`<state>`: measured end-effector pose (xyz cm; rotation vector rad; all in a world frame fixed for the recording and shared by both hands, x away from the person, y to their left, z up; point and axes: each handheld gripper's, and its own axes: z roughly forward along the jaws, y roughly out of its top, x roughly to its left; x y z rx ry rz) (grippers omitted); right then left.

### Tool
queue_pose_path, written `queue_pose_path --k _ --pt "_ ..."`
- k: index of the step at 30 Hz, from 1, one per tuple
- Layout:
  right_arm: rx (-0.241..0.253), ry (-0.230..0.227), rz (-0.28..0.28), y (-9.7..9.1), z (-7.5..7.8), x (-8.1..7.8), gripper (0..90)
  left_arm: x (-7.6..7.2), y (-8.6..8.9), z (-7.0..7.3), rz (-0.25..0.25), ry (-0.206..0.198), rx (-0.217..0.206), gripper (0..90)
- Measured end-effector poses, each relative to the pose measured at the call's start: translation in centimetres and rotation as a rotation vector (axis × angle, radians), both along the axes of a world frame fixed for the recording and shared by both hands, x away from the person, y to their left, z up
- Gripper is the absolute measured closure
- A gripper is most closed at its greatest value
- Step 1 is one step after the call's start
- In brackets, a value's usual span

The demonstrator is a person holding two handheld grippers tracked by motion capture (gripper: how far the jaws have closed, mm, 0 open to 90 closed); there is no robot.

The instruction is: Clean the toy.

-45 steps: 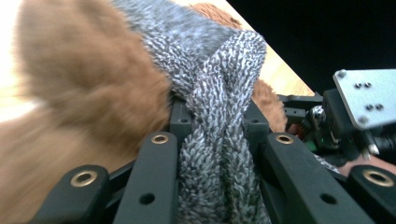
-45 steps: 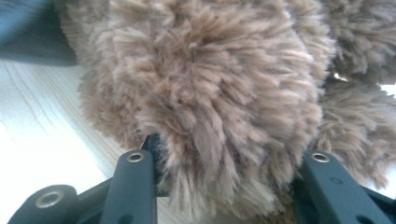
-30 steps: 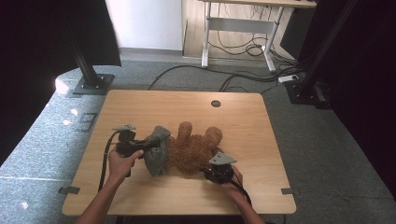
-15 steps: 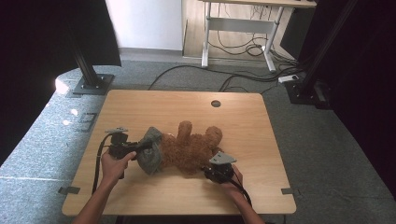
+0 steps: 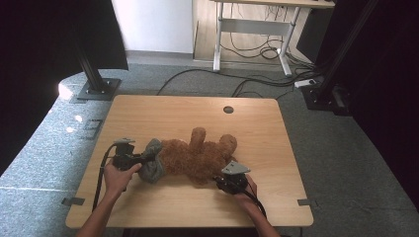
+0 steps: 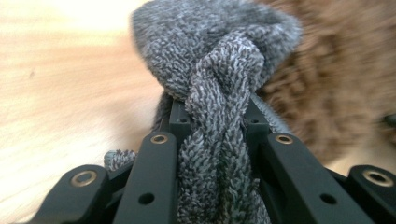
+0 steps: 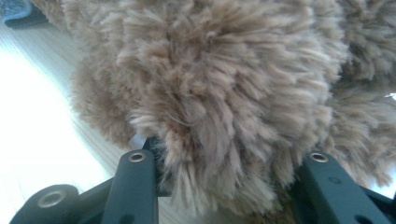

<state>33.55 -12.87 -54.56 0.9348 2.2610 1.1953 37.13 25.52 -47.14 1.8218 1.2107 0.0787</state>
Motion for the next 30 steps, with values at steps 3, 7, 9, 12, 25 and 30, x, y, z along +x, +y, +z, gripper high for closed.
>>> queue_pose_path --k 3,7,9,12,25,30 --pt "0.003 0.002 -0.006 0.0 0.0 0.1 56.7 -0.4 -1.1 2.5 -0.064 -0.062 -0.11 72.4" --pt "-0.017 -0.013 -0.006 0.3 0.1 0.1 56.7 0.0 -4.5 6.1 -0.134 -0.145 -0.161 72.0" --pt "-0.015 -0.017 -0.002 0.2 0.1 0.1 56.7 1.1 -6.2 6.6 -0.142 -0.139 -0.151 71.8" --pt "-0.012 -0.016 -0.001 0.2 0.0 0.1 56.7 3.7 -8.2 5.6 -0.133 -0.057 -0.131 71.7" --pt "0.028 0.012 0.036 -0.3 0.3 -0.2 34.8 4.0 -8.8 -0.1 -0.156 0.108 -0.205 73.2" --pt "0.136 0.088 0.1 -1.8 1.9 -0.5 22.3 2.0 -8.2 -1.2 -0.162 0.058 -0.229 73.6"
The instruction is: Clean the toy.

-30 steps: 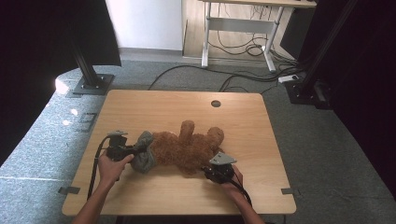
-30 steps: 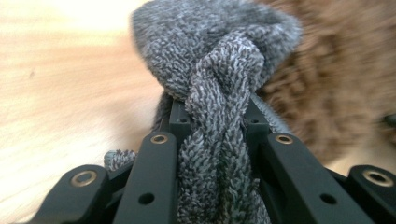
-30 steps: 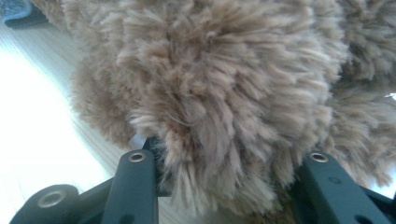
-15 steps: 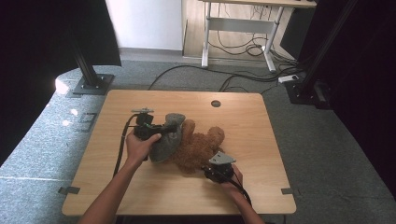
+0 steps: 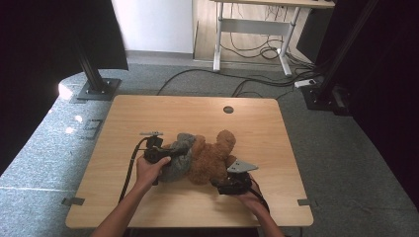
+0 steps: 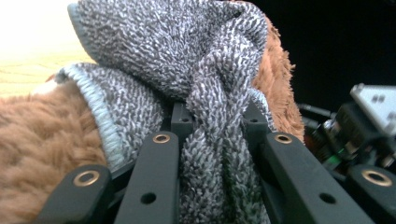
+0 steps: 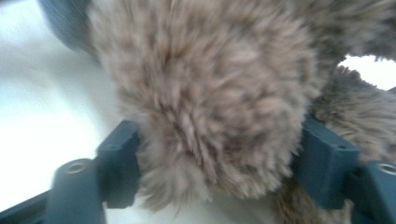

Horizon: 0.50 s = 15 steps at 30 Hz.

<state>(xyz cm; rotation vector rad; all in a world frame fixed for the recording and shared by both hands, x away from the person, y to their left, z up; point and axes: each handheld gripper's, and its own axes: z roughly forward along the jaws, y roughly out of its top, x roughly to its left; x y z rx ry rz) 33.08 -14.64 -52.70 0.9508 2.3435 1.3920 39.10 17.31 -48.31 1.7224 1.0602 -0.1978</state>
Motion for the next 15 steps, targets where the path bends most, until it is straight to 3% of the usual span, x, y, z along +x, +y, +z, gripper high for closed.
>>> queue_pose_path --k 2,4,7,10,12,15 --pt "0.056 -0.004 -0.008 -1.1 0.7 -0.1 21.6 -0.5 0.1 -0.2 -0.001 -0.019 -0.008 73.6" --pt "0.124 0.034 -0.028 -2.0 1.2 0.1 20.5 -1.2 0.1 -0.5 -0.003 -0.033 -0.021 73.6" --pt "0.15 0.044 -0.026 -1.7 1.3 0.4 18.9 -2.2 0.4 -0.9 -0.016 -0.039 -0.031 73.7" --pt "0.114 0.055 0.031 0.5 0.7 0.9 15.0 -3.0 0.8 -1.3 -0.02 -0.036 -0.046 73.7" --pt "0.039 0.017 0.041 2.0 0.4 0.9 13.9 -3.5 1.0 -1.5 -0.027 -0.036 -0.046 73.7" --pt "-0.044 -0.047 0.025 3.0 0.1 0.4 29.2 -3.8 1.2 -1.8 -0.032 -0.039 -0.048 73.7"
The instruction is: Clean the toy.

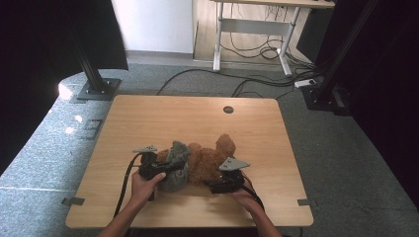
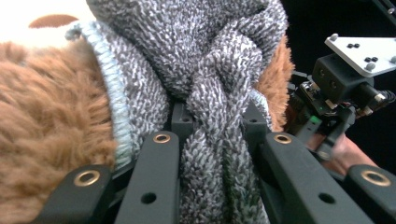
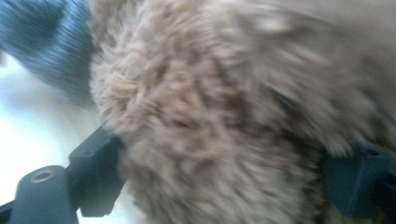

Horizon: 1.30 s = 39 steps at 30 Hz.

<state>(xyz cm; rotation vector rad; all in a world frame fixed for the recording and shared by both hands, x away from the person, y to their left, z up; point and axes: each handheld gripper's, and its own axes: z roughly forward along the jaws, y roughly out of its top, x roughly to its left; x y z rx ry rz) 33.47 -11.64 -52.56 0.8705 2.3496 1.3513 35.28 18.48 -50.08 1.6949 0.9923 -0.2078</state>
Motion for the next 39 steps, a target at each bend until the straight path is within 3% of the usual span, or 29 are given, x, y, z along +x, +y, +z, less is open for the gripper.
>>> queue_pose_path --k 4,7,8,9,16,20,25,28,30,31,33,35,37,39 --pt "-0.044 -0.039 -0.023 0.0 0.0 -0.4 45.5 -0.6 -0.5 -0.2 -0.004 -0.024 0.014 73.7" --pt "-0.084 -0.103 -0.072 0.1 -0.1 -0.2 50.1 -0.2 -1.2 -0.1 -0.004 -0.039 0.033 73.6" --pt "-0.084 -0.103 -0.072 0.1 -0.1 -0.2 50.1 -0.2 -1.2 -0.1 -0.004 -0.039 0.033 73.6" --pt "-0.097 -0.137 -0.112 0.2 -0.2 0.3 52.0 0.6 -1.7 0.0 -0.005 -0.053 0.054 73.6" --pt "-0.089 -0.165 -0.233 -0.7 -0.6 2.9 54.0 4.7 -3.7 0.1 0.008 -0.059 0.076 73.5" --pt "-0.044 -0.14 -0.219 -1.6 -0.9 3.1 54.1 5.0 -3.8 0.1 -0.005 -0.037 0.071 73.3" --pt "-0.047 -0.117 -0.14 -2.1 -1.1 1.7 54.2 3.2 -2.1 0.0 -0.085 0.027 -0.061 71.7" --pt "-0.045 -0.116 -0.13 -2.2 -1.3 1.0 54.3 2.1 -2.4 1.1 -0.115 0.009 -0.129 71.0" --pt "-0.036 -0.106 -0.134 -2.2 -1.3 0.8 54.2 1.8 -2.9 1.8 -0.13 -0.011 -0.145 71.1" --pt "-0.036 -0.107 -0.135 -2.3 -1.3 0.8 54.2 1.2 -4.2 3.6 -0.145 -0.07 -0.138 71.2" --pt "-0.038 -0.112 -0.133 -2.3 -1.3 0.8 54.3 1.0 -5.7 5.2 -0.153 -0.116 -0.119 71.2" --pt "-0.05 -0.126 -0.134 -2.1 -1.3 0.8 54.4 1.1 -7.9 7.1 -0.156 -0.173 -0.067 71.2" --pt "-0.057 -0.13 -0.131 -2.1 -1.3 0.7 54.4 1.5 -10.0 7.9 -0.168 -0.185 -0.032 71.2" --pt "-0.062 -0.132 -0.133 -2.0 -1.3 0.7 54.4 2.0 -12.6 8.3 -0.18 -0.192 0.061 71.1"
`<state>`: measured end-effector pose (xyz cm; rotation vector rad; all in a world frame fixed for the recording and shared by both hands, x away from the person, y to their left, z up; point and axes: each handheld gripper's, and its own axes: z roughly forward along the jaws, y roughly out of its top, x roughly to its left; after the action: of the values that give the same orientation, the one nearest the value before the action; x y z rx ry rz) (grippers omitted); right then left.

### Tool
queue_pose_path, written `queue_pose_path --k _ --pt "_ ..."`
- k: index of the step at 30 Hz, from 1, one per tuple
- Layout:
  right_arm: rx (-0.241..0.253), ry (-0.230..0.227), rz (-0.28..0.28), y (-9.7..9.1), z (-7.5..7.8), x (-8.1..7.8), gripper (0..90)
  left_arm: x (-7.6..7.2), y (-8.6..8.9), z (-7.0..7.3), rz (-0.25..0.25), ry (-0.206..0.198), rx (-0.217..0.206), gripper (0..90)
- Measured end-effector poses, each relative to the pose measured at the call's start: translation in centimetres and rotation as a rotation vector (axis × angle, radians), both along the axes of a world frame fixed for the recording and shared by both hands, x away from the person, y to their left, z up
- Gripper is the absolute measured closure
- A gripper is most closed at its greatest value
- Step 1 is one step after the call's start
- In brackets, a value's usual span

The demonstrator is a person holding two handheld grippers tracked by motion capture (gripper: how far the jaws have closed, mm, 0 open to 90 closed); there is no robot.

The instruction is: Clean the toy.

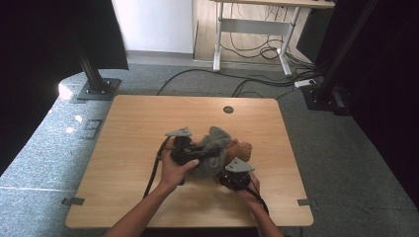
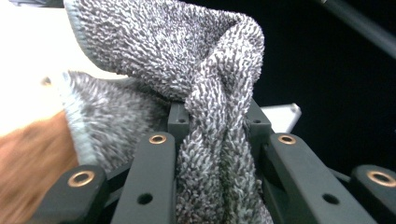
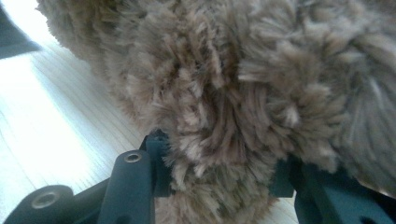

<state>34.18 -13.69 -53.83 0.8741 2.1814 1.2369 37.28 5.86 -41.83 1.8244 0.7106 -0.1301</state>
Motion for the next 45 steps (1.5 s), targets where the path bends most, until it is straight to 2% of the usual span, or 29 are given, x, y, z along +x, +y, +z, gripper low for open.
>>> queue_pose_path --k 1,2,4,5,9,10,11,15,17,18,19,20,22,23,25,28,32,35,36,38,39,42,43,44,45 --pt "0.003 0.0 -0.01 0.1 0.0 0.0 54.4 0.3 -1.2 -0.2 0.007 -0.008 0.064 70.9" --pt "-0.002 0.002 -0.004 0.1 0.0 -0.1 54.5 0.9 -2.3 -0.7 0.011 0.002 0.114 70.8" --pt "0.001 0.007 -0.016 0.1 0.0 -0.1 55.1 1.9 -2.8 -1.9 0.028 0.039 0.15 70.8" --pt "-0.021 -0.01 0.003 -0.1 -0.1 0.0 55.7 2.2 -2.6 -2.3 0.048 0.048 0.159 71.1" --pt "-0.027 -0.016 -0.001 0.0 -0.3 -0.1 57.7 2.8 -0.3 -2.9 0.086 0.08 0.136 71.9" --pt "-0.025 -0.015 -0.001 0.0 -0.3 -0.1 57.8 2.8 -0.3 -2.9 0.086 0.08 0.136 71.9" --pt "-0.021 -0.011 0.0 0.0 -0.3 -0.1 58.0 2.8 1.5 -2.8 0.11 0.075 0.127 71.9" --pt "-0.028 -0.012 0.002 -0.1 -0.4 -0.2 58.4 3.1 5.4 -2.9 0.184 0.078 0.115 71.9" --pt "-0.021 -0.005 0.001 -0.1 -0.4 -0.2 58.5 3.3 7.9 -3.1 0.211 0.109 0.064 71.9" --pt "-0.018 -0.003 0.0 -0.1 -0.4 -0.2 58.5 3.3 7.9 -3.1 0.211 0.109 0.064 72.0" --pt "-0.016 -0.004 0.0 -0.1 -0.4 -0.1 58.7 3.2 10.2 -3.2 0.24 0.116 0.025 72.0" --pt "-0.013 -0.004 -0.002 -0.2 -0.4 -0.1 58.8 3.0 11.5 -3.3 0.266 0.104 0.017 72.0" --pt "-0.007 0.002 -0.006 -0.2 -0.4 -0.1 58.9 2.8 13.6 -3.8 0.317 0.101 0.042 72.1" --pt "-0.003 0.005 -0.007 -0.3 -0.4 -0.1 59.0 2.9 14.7 -4.4 0.329 0.125 0.037 72.1" --pt "0.001 0.004 -0.004 -0.4 -0.5 -0.1 59.1 3.3 16.5 -6.0 0.344 0.199 -0.024 72.0" --pt "-0.002 0.003 -0.005 -0.3 -0.4 -0.1 59.3 3.7 18.5 -7.6 0.398 0.249 -0.043 72.0" --pt "0.008 0.007 -0.006 -0.3 -0.5 -0.1 59.2 4.2 19.5 -9.8 0.428 0.31 -0.018 71.9" --pt "0.011 0.011 -0.003 -0.4 -0.5 0.0 59.2 4.2 19.1 -10.8 0.456 0.294 0.107 72.0" --pt "0.013 0.013 -0.003 -0.5 -0.5 0.0 59.2 4.4 19.1 -11.4 0.458 0.312 0.14 71.9" --pt "0.012 0.012 -0.003 -0.5 -0.5 0.0 59.2 4.6 19.3 -12.4 0.449 0.356 0.114 71.9" --pt "0.012 0.012 -0.003 -0.5 -0.5 0.0 59.2 4.6 19.4 -12.5 0.45 0.366 0.099 71.9" --pt "0.012 0.013 -0.002 -0.5 -0.5 -0.1 59.2 4.1 19.3 -11.2 0.44 0.315 0.075 72.0" --pt "0.016 0.017 -0.004 -0.5 -0.5 0.0 59.2 3.8 19.2 -10.1 0.431 0.282 0.049 72.1" --pt "0.021 0.022 -0.005 -0.7 -0.6 0.0 59.2 3.8 19.2 -10.1 0.431 0.282 0.049 72.1" --pt "0.029 0.029 -0.008 -0.8 -0.6 0.1 59.3 2.9 18.9 -8.0 0.408 0.218 -0.013 72.1"
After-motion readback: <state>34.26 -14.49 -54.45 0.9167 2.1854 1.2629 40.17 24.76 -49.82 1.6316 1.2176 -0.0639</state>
